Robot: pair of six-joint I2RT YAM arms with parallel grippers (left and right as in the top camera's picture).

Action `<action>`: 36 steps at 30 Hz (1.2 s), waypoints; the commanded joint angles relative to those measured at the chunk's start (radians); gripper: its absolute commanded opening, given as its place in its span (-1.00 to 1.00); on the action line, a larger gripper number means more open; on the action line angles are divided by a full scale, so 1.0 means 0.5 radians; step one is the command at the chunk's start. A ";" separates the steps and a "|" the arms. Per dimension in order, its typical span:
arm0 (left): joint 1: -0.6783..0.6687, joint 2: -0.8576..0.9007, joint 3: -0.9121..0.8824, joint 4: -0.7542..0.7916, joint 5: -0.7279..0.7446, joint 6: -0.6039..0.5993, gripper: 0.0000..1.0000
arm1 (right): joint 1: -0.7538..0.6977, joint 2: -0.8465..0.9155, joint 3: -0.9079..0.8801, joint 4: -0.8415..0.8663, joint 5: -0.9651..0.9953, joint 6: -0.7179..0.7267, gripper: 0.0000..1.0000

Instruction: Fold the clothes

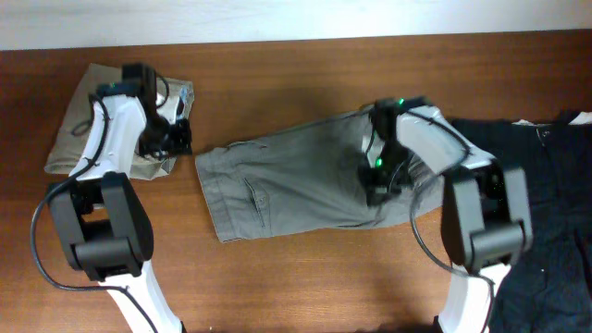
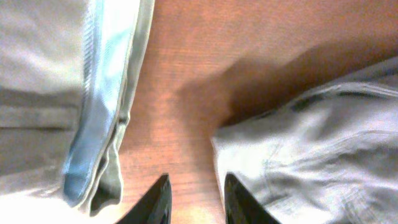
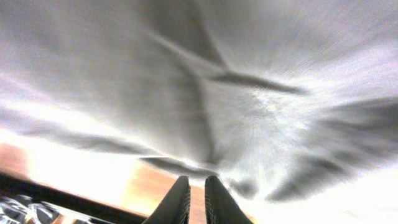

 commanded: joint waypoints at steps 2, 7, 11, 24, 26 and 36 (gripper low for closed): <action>-0.202 0.003 0.330 -0.238 0.429 0.071 -0.41 | -0.005 -0.279 0.357 0.127 -0.044 0.003 -0.65; -0.531 0.009 0.038 -0.237 0.446 0.146 -0.41 | -0.051 -0.137 0.342 0.405 0.154 0.285 -0.43; -0.612 0.009 -0.435 -0.069 0.447 0.145 -0.42 | -0.269 0.063 0.342 0.345 0.460 0.571 -0.76; 0.012 0.002 -0.599 0.085 0.305 0.114 -0.42 | -0.969 0.221 0.320 0.027 -0.201 0.067 -0.91; 0.018 -0.002 -0.491 0.033 0.330 0.114 -0.40 | -0.894 0.147 0.320 -0.051 -0.688 -0.283 -0.58; -0.053 -0.002 -0.401 -0.031 0.417 0.115 -0.39 | -0.358 0.197 -0.038 0.354 0.159 0.171 -0.92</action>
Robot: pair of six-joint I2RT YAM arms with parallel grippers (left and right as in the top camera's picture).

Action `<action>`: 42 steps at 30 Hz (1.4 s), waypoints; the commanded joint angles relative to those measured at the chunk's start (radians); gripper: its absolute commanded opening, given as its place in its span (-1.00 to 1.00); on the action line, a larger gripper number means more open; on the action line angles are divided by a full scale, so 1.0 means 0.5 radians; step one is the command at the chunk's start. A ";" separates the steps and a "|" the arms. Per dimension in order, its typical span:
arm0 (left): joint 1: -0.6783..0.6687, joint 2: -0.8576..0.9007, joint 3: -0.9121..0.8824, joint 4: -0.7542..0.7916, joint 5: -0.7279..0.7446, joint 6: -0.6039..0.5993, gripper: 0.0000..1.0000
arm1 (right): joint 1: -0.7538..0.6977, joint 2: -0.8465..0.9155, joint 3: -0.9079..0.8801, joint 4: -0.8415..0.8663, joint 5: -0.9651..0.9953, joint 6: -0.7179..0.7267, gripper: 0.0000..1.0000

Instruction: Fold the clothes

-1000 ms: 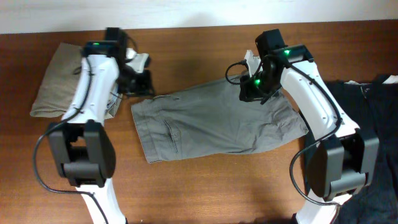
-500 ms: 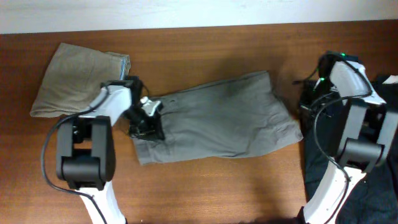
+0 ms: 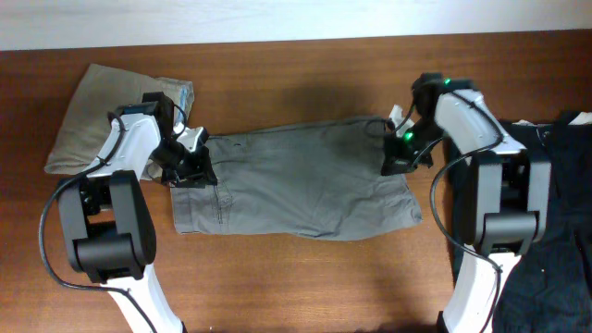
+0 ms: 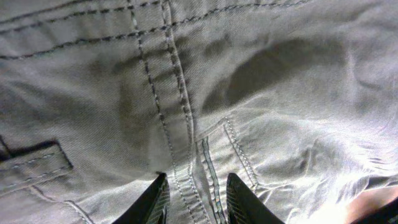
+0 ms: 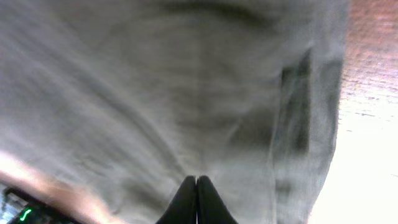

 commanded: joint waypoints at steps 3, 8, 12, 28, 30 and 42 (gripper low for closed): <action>-0.001 0.034 0.035 -0.069 0.027 -0.001 -0.39 | -0.114 0.014 -0.320 0.126 0.501 0.421 -0.92; -0.001 0.034 0.050 -0.058 0.027 -0.002 -0.26 | -0.284 -0.146 -0.073 -0.091 -0.526 -0.321 -0.92; 0.033 0.034 0.053 -0.055 -0.008 -0.003 -0.02 | -0.305 -0.275 0.040 -0.182 -0.533 -0.320 -0.60; 0.285 0.047 0.023 -0.012 0.013 -0.002 0.57 | 0.128 -0.171 -0.408 0.385 0.154 0.468 -0.86; 0.237 0.047 -0.171 0.172 0.168 -0.002 0.59 | 0.128 -0.171 -0.409 0.402 0.154 0.468 -0.86; 0.024 0.047 -0.598 0.732 0.342 -0.096 -0.80 | 0.128 -0.171 -0.409 0.398 0.153 0.468 -0.86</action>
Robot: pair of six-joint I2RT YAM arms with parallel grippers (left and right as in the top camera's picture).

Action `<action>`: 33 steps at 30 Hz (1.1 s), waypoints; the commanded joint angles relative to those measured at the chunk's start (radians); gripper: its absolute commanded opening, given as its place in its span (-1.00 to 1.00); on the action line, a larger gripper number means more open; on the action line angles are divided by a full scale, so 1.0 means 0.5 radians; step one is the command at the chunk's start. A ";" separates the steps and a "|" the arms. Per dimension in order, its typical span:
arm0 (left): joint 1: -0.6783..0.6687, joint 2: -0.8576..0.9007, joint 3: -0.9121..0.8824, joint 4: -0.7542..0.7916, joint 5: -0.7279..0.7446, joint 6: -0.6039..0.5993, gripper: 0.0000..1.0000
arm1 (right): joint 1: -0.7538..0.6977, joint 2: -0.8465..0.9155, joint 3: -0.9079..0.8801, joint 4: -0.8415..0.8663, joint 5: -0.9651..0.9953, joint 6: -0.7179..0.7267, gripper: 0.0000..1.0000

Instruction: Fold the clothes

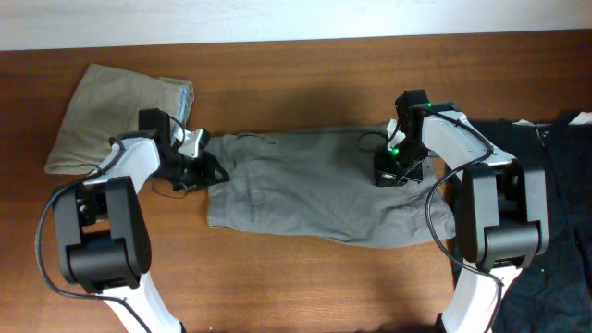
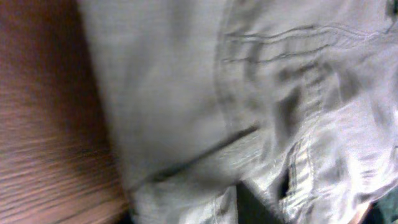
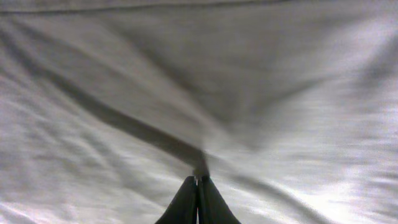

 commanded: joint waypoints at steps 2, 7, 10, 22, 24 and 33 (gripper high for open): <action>-0.021 0.144 -0.096 -0.011 -0.059 -0.001 -0.99 | 0.000 0.024 -0.016 -0.005 0.024 0.020 -0.86; 0.010 0.144 -0.089 -0.011 -0.029 0.000 0.23 | 0.000 0.028 -0.037 -0.047 0.025 0.020 -0.85; 0.058 0.144 -0.090 -0.010 -0.043 0.000 0.54 | 0.000 0.068 -0.182 0.079 0.076 0.036 -0.86; -0.183 0.237 -0.101 0.094 -0.011 -0.032 -0.66 | 0.000 0.078 -0.311 0.174 0.067 0.065 -0.92; -0.177 0.237 -0.101 0.095 0.020 -0.032 -0.96 | 0.000 0.078 -0.311 0.175 0.067 0.065 -0.92; 0.056 0.112 0.762 -0.952 -0.594 0.047 -0.99 | -0.002 -0.037 0.046 -0.267 0.009 0.040 -0.92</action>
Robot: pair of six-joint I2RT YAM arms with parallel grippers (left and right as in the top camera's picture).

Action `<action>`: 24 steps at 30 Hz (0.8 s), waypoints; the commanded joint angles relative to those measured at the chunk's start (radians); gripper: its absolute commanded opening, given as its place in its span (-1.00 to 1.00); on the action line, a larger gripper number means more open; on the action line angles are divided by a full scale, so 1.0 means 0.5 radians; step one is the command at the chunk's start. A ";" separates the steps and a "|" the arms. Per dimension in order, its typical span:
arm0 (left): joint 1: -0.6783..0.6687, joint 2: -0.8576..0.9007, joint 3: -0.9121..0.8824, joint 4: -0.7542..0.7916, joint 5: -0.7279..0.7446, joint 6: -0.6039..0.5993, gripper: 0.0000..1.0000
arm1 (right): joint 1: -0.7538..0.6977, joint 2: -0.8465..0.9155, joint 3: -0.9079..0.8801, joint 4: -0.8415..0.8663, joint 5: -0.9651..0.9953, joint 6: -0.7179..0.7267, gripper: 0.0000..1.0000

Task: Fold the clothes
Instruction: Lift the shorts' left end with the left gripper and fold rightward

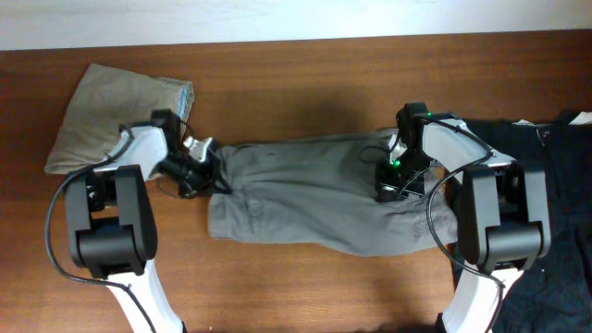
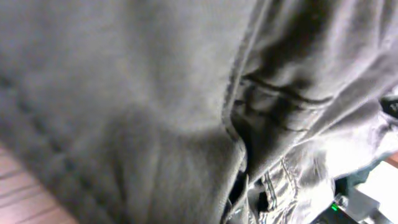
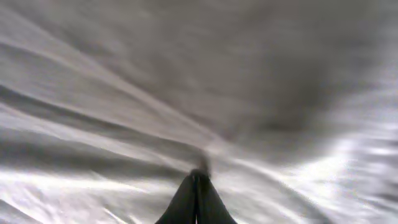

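Grey shorts (image 1: 305, 199) lie rumpled across the middle of the table. My left gripper (image 1: 199, 170) is at their upper left corner, where the waistband bunches toward it. In the left wrist view the shorts' cloth (image 2: 124, 93) fills the frame and hides the fingers. My right gripper (image 1: 388, 188) presses on the shorts' right part. Its fingers (image 3: 189, 193) are closed together, with a pinch of the shorts' fabric (image 3: 186, 74) at their tips.
A folded khaki garment (image 1: 111, 111) lies at the back left, just beyond the left arm. A heap of dark clothes (image 1: 550, 185) covers the right end of the wooden table (image 1: 296, 287), close to the right arm's base.
Both grippers keep their hold. The right gripper sits slightly nearer the front, and the shorts' far edge has come forward with it. The left corner is bunched tighter.
First the left gripper was open over bare wood beside the khaki garment, the right one shut on the slanted shorts. Then the shorts lay flat further left, left jaws open over the waistband. Later both held them, shifted right and creased, as now.
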 commanded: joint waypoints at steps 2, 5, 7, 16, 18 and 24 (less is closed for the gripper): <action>0.092 -0.057 0.800 -0.615 -0.714 0.124 -0.99 | 0.009 -0.076 0.346 -0.231 0.049 -0.037 -0.92; 0.069 -0.057 1.378 -0.936 -0.870 0.162 -0.99 | 0.009 -0.092 0.573 -0.349 0.048 -0.037 -0.92; 0.005 -0.057 1.701 -1.070 -0.871 0.158 -1.00 | 0.008 -0.092 0.651 -0.372 0.048 -0.037 -0.92; -0.546 0.003 1.744 -0.937 -0.852 -0.124 -1.00 | 0.011 -0.072 0.579 -0.244 0.063 -0.043 -0.91; -0.648 0.034 1.743 -0.886 -0.852 -0.249 -0.99 | 0.011 -0.070 0.455 -0.117 0.064 -0.042 -0.91; -0.817 0.215 1.742 -0.842 -0.851 -0.427 -1.00 | 0.011 -0.064 -0.021 0.296 0.055 -0.021 -0.90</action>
